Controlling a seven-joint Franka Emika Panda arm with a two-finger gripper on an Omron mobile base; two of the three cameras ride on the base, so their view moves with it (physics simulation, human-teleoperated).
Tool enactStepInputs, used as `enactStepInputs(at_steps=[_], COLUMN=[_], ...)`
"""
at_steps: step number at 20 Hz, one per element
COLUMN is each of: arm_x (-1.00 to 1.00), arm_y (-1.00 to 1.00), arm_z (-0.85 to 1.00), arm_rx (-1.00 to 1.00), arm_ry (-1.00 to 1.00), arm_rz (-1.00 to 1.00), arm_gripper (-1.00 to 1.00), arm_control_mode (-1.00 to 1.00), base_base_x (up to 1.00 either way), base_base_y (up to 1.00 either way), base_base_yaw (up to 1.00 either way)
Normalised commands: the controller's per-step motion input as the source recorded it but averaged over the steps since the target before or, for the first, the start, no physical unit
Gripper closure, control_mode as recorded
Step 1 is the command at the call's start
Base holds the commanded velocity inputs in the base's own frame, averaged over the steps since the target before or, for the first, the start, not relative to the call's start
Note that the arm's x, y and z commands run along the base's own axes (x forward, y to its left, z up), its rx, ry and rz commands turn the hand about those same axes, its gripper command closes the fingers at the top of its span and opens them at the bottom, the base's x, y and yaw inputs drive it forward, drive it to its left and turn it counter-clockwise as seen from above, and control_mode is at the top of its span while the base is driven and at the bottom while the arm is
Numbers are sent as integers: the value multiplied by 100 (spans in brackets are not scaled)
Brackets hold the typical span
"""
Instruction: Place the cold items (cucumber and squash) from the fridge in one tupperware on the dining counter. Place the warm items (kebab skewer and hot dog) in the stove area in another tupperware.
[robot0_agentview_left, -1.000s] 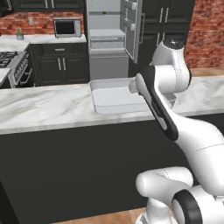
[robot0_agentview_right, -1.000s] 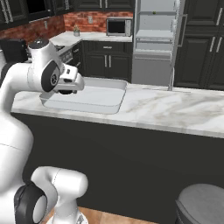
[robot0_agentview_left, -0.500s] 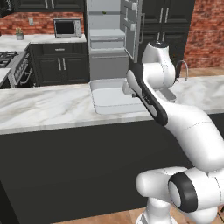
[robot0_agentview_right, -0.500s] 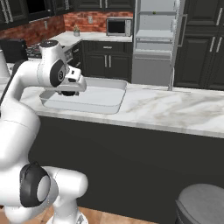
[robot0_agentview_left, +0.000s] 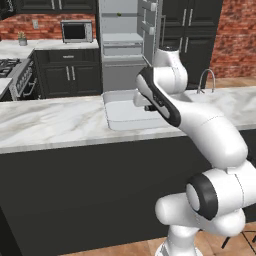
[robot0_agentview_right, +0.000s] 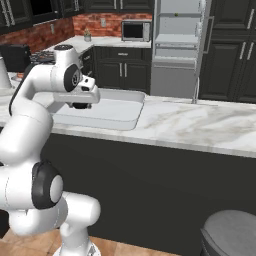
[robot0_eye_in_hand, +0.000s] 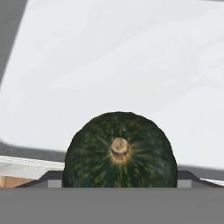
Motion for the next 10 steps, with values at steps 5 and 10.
enactStepInputs(at_steps=[5, 10], arm_x=[31, 21], arm_y=[8, 7], arm_z=[-19, -22], arm_rx=[0, 0], arm_ry=[0, 0], arm_rz=[2, 5], arm_gripper=[100, 100], arm_control_mode=[-100, -100], base_base_x=[0, 0], base_base_y=[0, 0], base_base_yaw=[0, 0])
